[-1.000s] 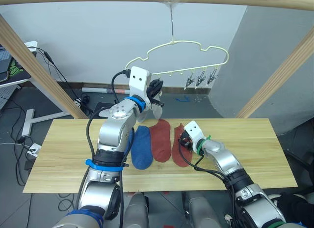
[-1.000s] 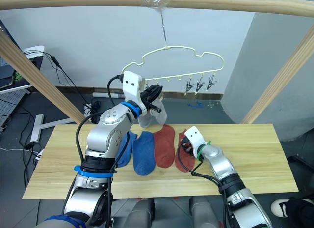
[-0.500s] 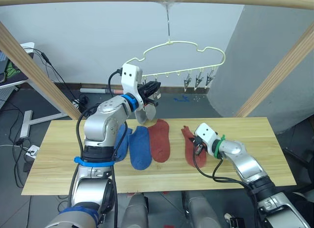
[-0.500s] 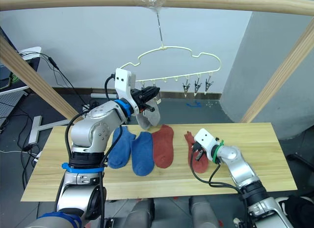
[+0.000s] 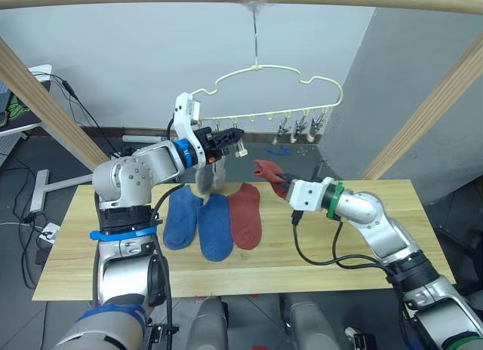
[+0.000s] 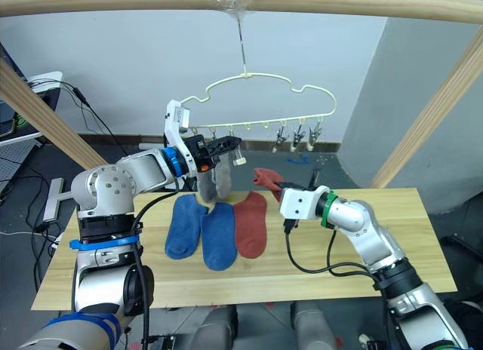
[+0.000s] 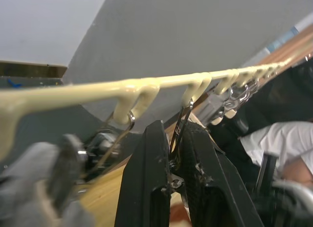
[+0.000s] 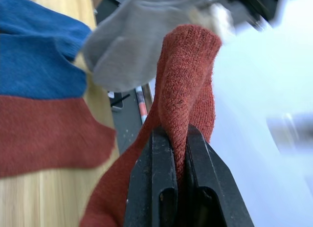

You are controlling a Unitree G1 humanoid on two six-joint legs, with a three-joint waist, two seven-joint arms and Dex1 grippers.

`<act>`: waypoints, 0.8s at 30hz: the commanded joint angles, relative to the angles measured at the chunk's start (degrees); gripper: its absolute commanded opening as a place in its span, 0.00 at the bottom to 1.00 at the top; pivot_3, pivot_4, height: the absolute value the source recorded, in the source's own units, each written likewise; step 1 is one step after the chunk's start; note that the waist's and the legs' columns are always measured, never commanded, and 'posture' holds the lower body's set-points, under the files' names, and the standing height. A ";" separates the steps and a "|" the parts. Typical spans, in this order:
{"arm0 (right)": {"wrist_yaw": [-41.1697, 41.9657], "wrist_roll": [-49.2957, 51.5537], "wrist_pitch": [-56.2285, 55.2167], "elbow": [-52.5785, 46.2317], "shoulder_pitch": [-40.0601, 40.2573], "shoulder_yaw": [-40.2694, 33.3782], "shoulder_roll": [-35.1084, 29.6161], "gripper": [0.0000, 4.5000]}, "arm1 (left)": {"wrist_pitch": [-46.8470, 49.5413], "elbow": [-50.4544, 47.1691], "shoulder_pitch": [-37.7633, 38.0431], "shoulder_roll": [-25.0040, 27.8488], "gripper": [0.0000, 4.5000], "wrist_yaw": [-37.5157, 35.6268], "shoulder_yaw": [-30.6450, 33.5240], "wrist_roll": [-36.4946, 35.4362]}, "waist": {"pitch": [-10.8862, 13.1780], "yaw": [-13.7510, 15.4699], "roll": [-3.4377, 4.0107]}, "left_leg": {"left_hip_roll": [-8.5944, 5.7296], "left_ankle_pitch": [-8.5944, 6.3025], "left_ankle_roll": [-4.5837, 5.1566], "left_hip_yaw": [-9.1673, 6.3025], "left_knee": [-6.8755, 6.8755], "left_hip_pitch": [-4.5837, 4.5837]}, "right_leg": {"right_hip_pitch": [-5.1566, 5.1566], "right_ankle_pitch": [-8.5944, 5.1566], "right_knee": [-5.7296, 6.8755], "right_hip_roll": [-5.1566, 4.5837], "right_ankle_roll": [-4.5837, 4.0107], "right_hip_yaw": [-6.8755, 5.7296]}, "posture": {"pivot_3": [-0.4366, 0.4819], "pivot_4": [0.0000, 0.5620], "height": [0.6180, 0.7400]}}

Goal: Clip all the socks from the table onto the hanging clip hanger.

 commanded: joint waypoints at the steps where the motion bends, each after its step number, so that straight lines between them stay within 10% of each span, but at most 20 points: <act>1: -2.02 -2.33 -2.06 -1.23 -0.48 0.29 0.74 0.01 | 1.71 -0.73 0.44 -1.62 0.02 3.87 2.58 -1.82 | 0.00 0.09 0.00 | 0.00 0.00 0.00 0.00 0.01 0.00 | 0.00 0.00 0.00 0.00 0.00 0.00 | 0.48 0.49 1.00; 24: -10.37 -10.73 -1.94 0.17 -3.63 0.09 4.13 0.01 | 4.52 -1.46 0.29 -2.11 0.02 8.29 3.33 -8.44 | -0.01 0.05 0.00 | 0.00 0.01 -0.02 0.00 0.02 0.02 | 0.01 0.02 0.02 0.00 0.00 0.00 | 0.46 0.45 1.00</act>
